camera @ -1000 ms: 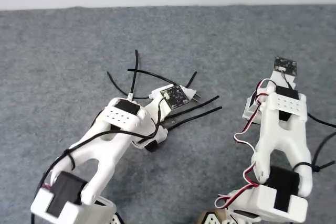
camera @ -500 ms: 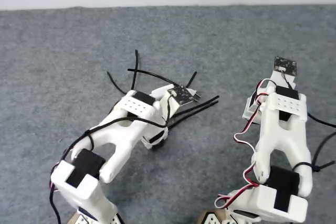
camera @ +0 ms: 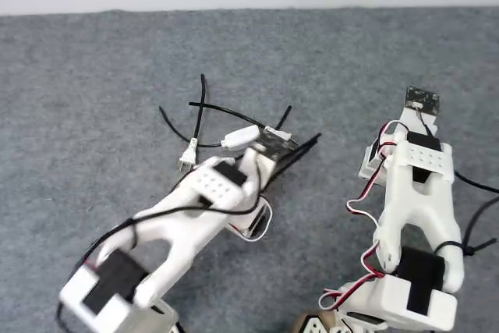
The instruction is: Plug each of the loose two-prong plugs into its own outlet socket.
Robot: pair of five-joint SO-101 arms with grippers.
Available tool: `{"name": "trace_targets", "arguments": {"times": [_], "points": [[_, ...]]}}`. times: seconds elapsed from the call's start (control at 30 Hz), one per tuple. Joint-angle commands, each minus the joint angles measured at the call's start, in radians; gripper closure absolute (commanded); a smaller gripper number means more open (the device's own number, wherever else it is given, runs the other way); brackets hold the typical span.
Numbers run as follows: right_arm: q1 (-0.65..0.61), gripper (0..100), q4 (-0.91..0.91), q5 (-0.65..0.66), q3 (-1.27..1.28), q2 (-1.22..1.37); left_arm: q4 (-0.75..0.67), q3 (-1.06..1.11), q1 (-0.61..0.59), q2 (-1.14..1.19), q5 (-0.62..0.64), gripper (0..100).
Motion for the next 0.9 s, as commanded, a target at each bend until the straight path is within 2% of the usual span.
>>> {"name": "trace_targets", "arguments": {"times": [0.0,0.2,0.3,0.47,0.53,0.63,0.87], "points": [[-0.012,99.1,-0.015,-0.006,-0.006,-0.041,-0.175,0.154,-0.003,-0.203,0.061,99],[-0.012,99.1,-0.013,-0.003,-0.003,-0.041,-0.241,0.326,-0.002,-0.394,0.068,99],[-0.012,99.1,-0.013,-0.002,-0.003,-0.041,-0.238,0.383,0.009,-0.48,0.126,99],[-0.012,99.1,-0.013,-0.002,-0.003,-0.041,-0.239,0.533,0.192,-0.646,0.15,99],[-0.012,99.1,-0.013,-0.002,-0.003,-0.041,-0.239,0.568,0.224,-0.717,0.18,99],[-0.012,99.1,-0.013,-0.002,-0.003,-0.041,-0.242,0.599,0.186,-0.804,0.293,99],[-0.013,99.1,-0.013,-0.002,-0.003,-0.039,-0.321,0.687,-0.025,-0.87,0.305,99]]}}
